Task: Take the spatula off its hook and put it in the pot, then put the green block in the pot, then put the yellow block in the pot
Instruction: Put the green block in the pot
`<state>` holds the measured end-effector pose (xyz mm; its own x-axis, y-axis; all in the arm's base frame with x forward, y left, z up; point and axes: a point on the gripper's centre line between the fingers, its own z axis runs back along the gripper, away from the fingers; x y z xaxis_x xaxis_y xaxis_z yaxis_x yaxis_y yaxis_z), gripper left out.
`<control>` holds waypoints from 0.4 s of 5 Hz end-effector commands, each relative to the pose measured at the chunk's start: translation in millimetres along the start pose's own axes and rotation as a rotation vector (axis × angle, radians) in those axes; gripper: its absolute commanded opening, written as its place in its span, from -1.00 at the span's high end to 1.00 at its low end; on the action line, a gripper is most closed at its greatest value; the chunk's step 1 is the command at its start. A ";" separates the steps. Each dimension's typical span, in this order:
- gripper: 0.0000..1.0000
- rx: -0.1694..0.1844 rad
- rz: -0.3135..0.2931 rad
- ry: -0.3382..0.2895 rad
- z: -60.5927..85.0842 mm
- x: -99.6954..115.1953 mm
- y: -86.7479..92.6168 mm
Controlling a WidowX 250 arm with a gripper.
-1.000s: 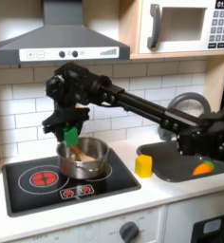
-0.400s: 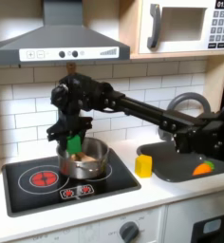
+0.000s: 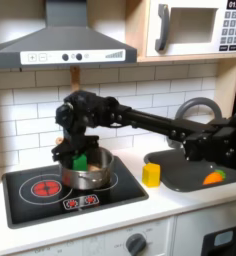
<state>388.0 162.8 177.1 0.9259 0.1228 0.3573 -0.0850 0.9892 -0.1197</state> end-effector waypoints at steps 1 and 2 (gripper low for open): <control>1.00 0.001 -0.005 0.019 -11.7 -8.1 -1.3; 1.00 0.009 -0.003 0.025 -13.9 -9.5 1.8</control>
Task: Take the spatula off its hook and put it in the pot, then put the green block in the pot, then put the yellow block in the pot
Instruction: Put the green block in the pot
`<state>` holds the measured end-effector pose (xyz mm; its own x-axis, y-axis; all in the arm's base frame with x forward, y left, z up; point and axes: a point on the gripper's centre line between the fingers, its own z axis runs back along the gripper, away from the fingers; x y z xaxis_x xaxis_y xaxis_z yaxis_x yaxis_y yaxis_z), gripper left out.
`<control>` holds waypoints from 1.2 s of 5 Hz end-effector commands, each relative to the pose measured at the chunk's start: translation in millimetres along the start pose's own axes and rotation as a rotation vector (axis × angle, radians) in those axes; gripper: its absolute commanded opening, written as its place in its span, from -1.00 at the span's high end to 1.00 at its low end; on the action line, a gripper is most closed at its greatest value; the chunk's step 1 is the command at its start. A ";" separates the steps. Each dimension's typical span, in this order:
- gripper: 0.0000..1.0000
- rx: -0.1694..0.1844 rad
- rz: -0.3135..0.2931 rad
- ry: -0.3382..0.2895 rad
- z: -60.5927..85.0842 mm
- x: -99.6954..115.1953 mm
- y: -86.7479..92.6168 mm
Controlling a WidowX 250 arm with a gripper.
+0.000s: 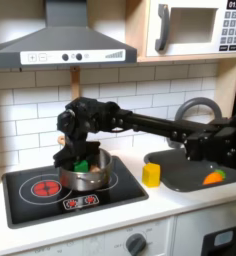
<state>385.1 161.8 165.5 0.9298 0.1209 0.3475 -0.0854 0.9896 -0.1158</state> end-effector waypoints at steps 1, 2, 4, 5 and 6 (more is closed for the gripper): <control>1.00 0.007 -0.011 0.014 -3.5 -1.9 2.1; -1.00 -0.007 -0.028 0.002 6.9 1.0 -0.8; -1.00 -0.082 -0.012 -0.051 34.2 12.1 -3.2; -1.00 -0.115 0.006 -0.101 59.6 17.9 3.4; -1.00 -0.153 0.024 -0.129 79.4 17.1 7.3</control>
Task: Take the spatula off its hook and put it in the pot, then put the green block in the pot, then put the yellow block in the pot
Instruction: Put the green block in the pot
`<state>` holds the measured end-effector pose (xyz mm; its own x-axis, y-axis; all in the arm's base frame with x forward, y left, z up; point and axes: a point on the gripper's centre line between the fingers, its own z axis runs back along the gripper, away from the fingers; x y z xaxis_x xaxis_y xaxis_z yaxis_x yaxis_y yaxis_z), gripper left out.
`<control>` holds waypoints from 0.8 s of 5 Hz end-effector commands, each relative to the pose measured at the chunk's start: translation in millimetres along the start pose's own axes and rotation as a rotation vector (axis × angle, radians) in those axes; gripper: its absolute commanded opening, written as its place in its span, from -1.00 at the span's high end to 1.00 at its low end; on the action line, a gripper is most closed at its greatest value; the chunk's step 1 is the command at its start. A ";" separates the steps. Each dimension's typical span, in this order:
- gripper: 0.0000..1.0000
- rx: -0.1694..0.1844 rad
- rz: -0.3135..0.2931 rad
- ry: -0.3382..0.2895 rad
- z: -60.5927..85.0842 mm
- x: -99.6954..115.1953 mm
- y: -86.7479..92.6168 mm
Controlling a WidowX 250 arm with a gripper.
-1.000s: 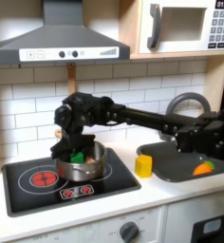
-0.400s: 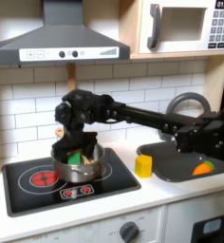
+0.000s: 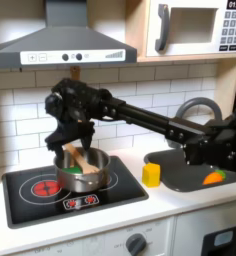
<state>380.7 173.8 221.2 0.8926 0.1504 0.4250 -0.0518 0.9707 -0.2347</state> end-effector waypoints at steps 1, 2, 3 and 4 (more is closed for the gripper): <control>-1.00 -0.046 0.005 -0.068 49.7 -2.3 1.6; -1.00 -0.023 -0.018 -0.068 66.3 -16.0 10.3; 0.65 0.017 -0.048 -0.047 62.7 -40.8 11.9; 1.00 0.005 -0.092 -0.019 53.9 -61.6 -0.8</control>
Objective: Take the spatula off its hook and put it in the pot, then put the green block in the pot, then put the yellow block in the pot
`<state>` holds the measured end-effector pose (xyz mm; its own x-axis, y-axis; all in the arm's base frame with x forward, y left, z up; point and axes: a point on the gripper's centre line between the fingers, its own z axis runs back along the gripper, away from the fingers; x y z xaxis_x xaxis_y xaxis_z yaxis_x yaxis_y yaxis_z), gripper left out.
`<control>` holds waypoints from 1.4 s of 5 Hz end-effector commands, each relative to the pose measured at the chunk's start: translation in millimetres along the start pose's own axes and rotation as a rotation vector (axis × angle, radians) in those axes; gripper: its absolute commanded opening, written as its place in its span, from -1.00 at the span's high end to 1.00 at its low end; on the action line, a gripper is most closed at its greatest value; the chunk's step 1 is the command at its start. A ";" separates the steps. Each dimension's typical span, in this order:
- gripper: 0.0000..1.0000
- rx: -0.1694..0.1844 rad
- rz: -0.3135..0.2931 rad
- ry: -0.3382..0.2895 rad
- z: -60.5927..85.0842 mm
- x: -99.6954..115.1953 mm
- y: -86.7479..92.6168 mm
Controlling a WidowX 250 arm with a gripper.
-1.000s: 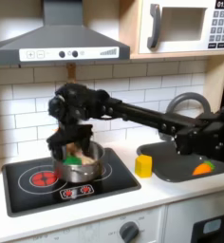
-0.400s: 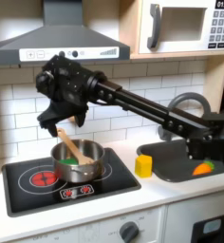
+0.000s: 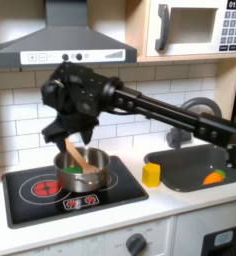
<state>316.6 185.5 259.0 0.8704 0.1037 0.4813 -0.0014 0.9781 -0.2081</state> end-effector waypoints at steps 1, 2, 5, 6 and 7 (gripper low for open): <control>-1.00 0.011 -0.051 0.067 -9.9 -29.1 -11.6; -1.00 0.019 -0.037 0.057 -7.5 -29.2 -5.8; -0.97 0.021 -0.037 0.058 -7.5 -29.4 -5.6; -0.84 -0.002 -0.091 0.075 -15.0 -43.8 -19.8; -0.83 0.002 -0.092 0.067 -11.8 -48.4 -23.9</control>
<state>281.0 154.6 230.3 0.8987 -0.0085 0.4385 0.0877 0.9831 -0.1606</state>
